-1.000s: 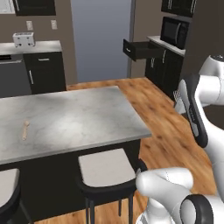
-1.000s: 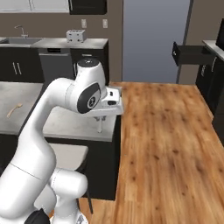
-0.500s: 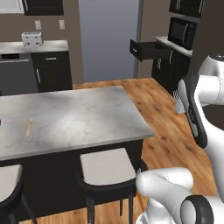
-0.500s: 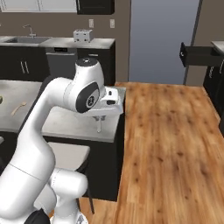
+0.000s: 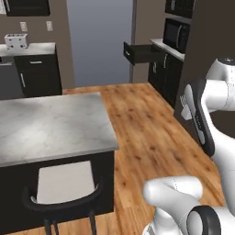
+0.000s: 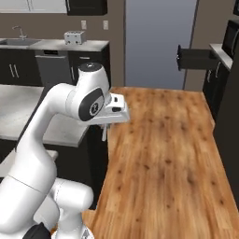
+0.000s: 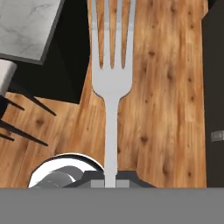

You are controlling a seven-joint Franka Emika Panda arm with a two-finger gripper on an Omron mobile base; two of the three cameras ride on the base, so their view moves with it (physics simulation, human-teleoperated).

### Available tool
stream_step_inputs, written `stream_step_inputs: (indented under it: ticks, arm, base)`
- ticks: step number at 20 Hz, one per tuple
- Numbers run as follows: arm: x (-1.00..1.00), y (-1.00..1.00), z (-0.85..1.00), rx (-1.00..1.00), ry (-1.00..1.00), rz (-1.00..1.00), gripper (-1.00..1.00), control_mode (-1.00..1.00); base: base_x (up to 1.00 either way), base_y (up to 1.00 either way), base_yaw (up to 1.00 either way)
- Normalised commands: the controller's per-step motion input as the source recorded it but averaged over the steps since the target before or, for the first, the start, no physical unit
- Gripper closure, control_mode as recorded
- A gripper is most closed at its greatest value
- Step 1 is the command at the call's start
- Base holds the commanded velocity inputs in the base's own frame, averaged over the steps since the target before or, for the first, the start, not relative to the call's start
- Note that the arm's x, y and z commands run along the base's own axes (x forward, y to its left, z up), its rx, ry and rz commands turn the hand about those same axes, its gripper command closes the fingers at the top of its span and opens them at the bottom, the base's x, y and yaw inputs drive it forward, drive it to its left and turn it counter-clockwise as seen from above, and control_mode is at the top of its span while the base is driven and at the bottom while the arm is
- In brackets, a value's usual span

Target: Pick up the metallic utensils from the counter and place them in the open drawer. Make sure not to pick up any wooden utensils.

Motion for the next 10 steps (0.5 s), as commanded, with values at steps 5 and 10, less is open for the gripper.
stream_step_inputs:
  ticks: [5, 10]
  arm:
    - [0.00, 0.00, 0.00, 0.00, 0.00, 0.00, 1.00, 1.00]
    - [0.00, 0.00, 0.00, 0.00, 0.00, 0.00, 1.00, 1.00]
  base:
    - [0.61, -0.51, -0.04]
    - [1.00, -0.03, 0.00]
